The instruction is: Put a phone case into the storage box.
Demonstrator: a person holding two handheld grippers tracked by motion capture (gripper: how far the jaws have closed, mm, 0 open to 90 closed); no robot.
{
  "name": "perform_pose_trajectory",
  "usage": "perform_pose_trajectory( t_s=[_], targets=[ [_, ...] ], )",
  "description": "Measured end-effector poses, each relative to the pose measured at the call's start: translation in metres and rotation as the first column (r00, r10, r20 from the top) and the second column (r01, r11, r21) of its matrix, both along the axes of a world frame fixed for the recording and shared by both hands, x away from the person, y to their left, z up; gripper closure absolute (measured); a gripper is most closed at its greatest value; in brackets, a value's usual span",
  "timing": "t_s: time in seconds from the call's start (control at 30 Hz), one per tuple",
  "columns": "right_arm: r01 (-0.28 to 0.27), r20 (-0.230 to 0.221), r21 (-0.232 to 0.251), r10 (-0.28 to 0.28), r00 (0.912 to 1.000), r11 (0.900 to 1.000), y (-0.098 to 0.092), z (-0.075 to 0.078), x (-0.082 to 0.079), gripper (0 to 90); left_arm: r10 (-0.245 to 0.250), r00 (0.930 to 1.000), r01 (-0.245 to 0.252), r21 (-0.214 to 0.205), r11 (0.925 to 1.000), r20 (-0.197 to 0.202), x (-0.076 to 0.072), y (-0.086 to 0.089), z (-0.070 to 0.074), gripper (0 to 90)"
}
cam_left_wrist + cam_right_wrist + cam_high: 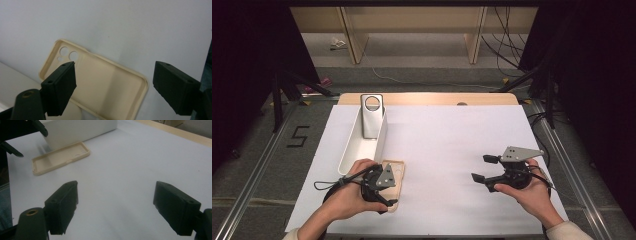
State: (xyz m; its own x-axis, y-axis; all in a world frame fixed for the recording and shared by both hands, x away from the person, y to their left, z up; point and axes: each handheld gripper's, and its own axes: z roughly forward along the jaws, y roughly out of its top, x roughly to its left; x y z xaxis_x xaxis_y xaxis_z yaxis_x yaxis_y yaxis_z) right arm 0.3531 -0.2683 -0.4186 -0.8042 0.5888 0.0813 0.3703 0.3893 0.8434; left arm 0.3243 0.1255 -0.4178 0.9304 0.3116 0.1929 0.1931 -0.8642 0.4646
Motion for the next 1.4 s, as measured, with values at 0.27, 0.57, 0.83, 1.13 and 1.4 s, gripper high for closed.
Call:
perform_pose_trajectory(
  t_s=[0.27,0.57,0.83,1.13,1.4],
  targets=[
    [0.003,0.005,0.003,-0.003,1.0000,1.0000,-0.001,0.001,-0.001,20.9,-0.102,0.9942,0.107,0.173,0.9791,-0.034,-0.004,-0.012,-0.012,26.5],
    [0.007,0.017,0.027,-0.007,0.9998,0.9996,-0.002,0.003,-0.004,19.5,-0.159,0.9838,0.176,0.258,0.9499,-0.082,-0.004,-0.017,-0.024,28.9],
    [0.001,0.018,0.030,-0.002,0.9998,0.9996,-0.001,0.002,-0.005,19.1,-0.158,0.9830,0.179,0.296,0.9384,-0.093,0.001,-0.021,-0.031,34.4],
    [0.003,0.017,0.031,-0.004,0.9999,0.9995,0.000,0.002,-0.004,19.2,-0.192,0.9736,0.222,0.318,0.9217,-0.123,0.002,-0.022,-0.033,38.0],
    [0.003,0.016,0.029,-0.003,0.9999,0.9996,-0.001,0.002,-0.004,19.2,-0.209,0.9655,0.251,0.341,0.9061,-0.155,0.000,-0.021,-0.036,40.7]
  ],
)
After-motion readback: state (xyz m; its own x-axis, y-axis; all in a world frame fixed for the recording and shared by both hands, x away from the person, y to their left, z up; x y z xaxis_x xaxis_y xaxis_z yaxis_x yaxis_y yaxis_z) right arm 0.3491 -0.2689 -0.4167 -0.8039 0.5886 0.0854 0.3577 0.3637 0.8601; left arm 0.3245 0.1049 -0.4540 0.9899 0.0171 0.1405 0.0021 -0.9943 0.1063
